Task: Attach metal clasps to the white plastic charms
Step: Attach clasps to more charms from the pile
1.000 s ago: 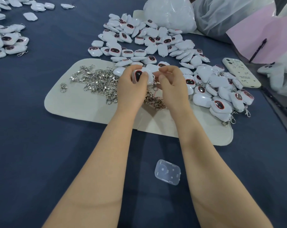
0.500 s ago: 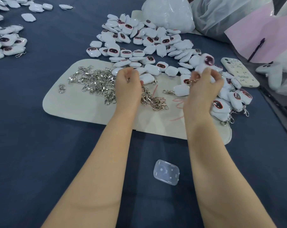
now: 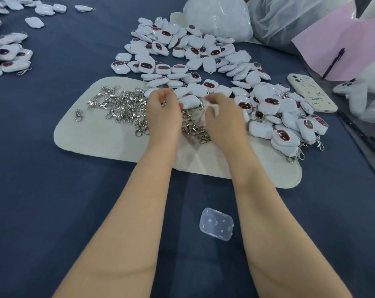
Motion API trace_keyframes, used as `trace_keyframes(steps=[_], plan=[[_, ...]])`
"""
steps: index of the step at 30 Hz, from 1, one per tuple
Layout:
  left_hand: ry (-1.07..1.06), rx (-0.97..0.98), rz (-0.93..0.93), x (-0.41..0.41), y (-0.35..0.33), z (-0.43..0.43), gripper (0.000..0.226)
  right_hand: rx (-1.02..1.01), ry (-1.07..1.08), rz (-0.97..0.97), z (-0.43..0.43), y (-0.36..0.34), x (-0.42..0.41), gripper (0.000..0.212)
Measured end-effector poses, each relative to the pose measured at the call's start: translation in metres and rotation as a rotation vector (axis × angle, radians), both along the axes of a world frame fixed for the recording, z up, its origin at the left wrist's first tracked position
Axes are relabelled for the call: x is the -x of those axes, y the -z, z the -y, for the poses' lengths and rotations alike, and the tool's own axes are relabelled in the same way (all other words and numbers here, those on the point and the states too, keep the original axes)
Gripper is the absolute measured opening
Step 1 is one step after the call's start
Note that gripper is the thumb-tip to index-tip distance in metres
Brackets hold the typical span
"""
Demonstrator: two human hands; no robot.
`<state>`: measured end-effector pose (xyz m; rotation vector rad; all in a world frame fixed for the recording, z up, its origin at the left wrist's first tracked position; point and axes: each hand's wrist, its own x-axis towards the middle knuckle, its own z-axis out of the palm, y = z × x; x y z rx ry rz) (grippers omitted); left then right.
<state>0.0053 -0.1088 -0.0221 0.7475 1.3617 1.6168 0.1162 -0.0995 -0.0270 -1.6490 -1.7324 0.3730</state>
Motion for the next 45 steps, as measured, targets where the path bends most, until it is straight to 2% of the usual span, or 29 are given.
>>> trace_keyframes(steps=[2,6,10,12,14,17,19,22,25,28,32,34,37,39,42,43,45], plan=[[-0.008,0.004,0.007,0.001,0.000,0.000,0.012,0.104,-0.040,0.161,-0.001,0.006,0.002,0.032],[-0.020,0.004,0.017,0.002,0.000,0.001,0.013,0.109,0.230,0.150,-0.002,0.002,-0.015,0.028],[-0.031,0.001,0.024,0.003,0.000,0.000,0.013,0.119,0.326,0.172,-0.003,0.000,-0.020,0.026],[-0.046,-0.002,0.025,0.003,0.000,0.000,0.012,0.028,0.268,0.139,-0.003,0.000,-0.012,0.028],[-0.072,-0.001,0.055,0.004,0.000,-0.001,0.012,-0.043,0.070,0.076,-0.005,0.000,0.004,0.032],[-0.095,0.011,0.152,0.007,0.001,-0.003,0.010,0.086,-0.183,0.261,-0.014,0.007,0.029,0.041],[-0.096,0.015,0.209,0.008,0.001,-0.004,0.012,0.190,-0.178,0.331,-0.018,0.010,0.038,0.045],[-0.108,0.010,0.252,0.009,0.000,-0.004,0.014,0.126,-0.064,0.293,-0.022,0.010,0.040,0.048],[-0.120,0.007,0.236,0.007,-0.001,-0.004,0.014,0.096,-0.027,0.251,-0.020,0.009,0.037,0.037],[-0.113,0.001,0.157,0.006,-0.002,-0.002,0.010,0.010,0.037,0.041,-0.014,0.002,0.029,0.028],[0.099,-0.001,-0.109,0.000,-0.003,0.001,0.019,-0.057,0.070,-0.456,-0.007,-0.020,0.016,0.026],[0.232,-0.028,-0.059,-0.005,-0.005,0.003,0.013,0.037,-0.028,-0.644,-0.002,-0.027,0.013,0.022],[0.171,-0.022,0.080,-0.004,-0.005,0.001,0.006,0.156,-0.113,-0.737,0.005,-0.028,0.008,0.014],[0.086,0.011,0.173,0.001,-0.002,-0.003,0.009,0.168,-0.044,-0.551,0.007,-0.026,0.003,0.016],[-0.004,-0.013,0.333,0.004,-0.001,-0.005,0.016,0.300,-0.030,0.044,0.007,-0.023,-0.002,0.034],[-0.020,-0.024,0.354,0.004,-0.001,-0.005,0.020,0.368,-0.065,0.175,0.008,-0.022,-0.001,0.039],[-0.032,-0.032,0.364,0.004,0.000,-0.004,0.026,0.417,-0.123,0.277,0.009,-0.019,0.006,0.037]])
